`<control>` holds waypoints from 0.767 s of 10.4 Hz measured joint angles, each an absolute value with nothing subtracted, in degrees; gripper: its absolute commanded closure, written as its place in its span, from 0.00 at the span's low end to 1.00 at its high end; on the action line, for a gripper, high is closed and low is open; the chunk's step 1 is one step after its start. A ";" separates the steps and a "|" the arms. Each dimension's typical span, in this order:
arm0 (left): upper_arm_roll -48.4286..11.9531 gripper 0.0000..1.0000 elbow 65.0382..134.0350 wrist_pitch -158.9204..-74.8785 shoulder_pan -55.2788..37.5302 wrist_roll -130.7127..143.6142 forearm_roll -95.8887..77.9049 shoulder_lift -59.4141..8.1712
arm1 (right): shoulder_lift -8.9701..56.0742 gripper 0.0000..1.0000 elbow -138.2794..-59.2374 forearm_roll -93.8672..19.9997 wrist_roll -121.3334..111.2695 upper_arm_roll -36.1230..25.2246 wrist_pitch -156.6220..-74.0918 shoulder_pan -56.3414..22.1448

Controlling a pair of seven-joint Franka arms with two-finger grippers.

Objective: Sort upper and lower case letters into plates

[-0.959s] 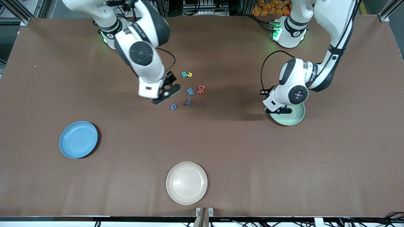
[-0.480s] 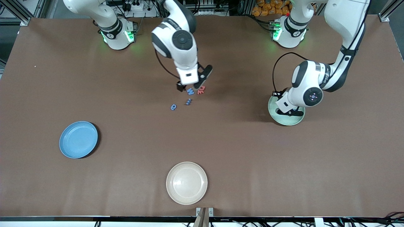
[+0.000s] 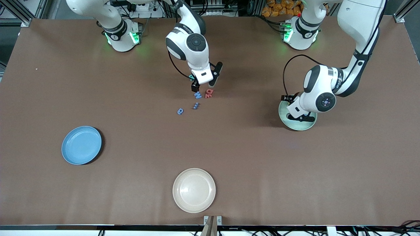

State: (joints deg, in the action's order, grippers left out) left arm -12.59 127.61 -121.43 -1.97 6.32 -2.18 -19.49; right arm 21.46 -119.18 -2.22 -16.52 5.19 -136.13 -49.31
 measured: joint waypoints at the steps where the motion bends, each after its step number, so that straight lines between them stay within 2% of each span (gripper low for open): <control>1: -13.46 0.00 127.51 -120.59 -1.98 6.59 -3.47 -19.26 | 21.51 0.00 -120.82 -2.22 -16.60 5.96 -137.64 -49.31; 4: -17.82 0.00 126.77 -116.44 -1.94 11.88 -5.69 -16.65 | 21.62 0.00 -125.34 -1.88 -16.85 8.04 -142.89 -49.31; 8: -29.65 0.00 125.39 -113.07 -2.24 27.67 -6.60 -13.23 | 21.71 0.00 -128.63 0.08 -16.97 8.72 -148.08 -49.31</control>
State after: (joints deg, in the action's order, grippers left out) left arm -29.65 125.39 -113.07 -2.24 27.67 -6.60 -13.23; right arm 21.71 -128.63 0.08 -16.97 8.72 -148.08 -49.31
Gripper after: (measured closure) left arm 0.000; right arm 0.000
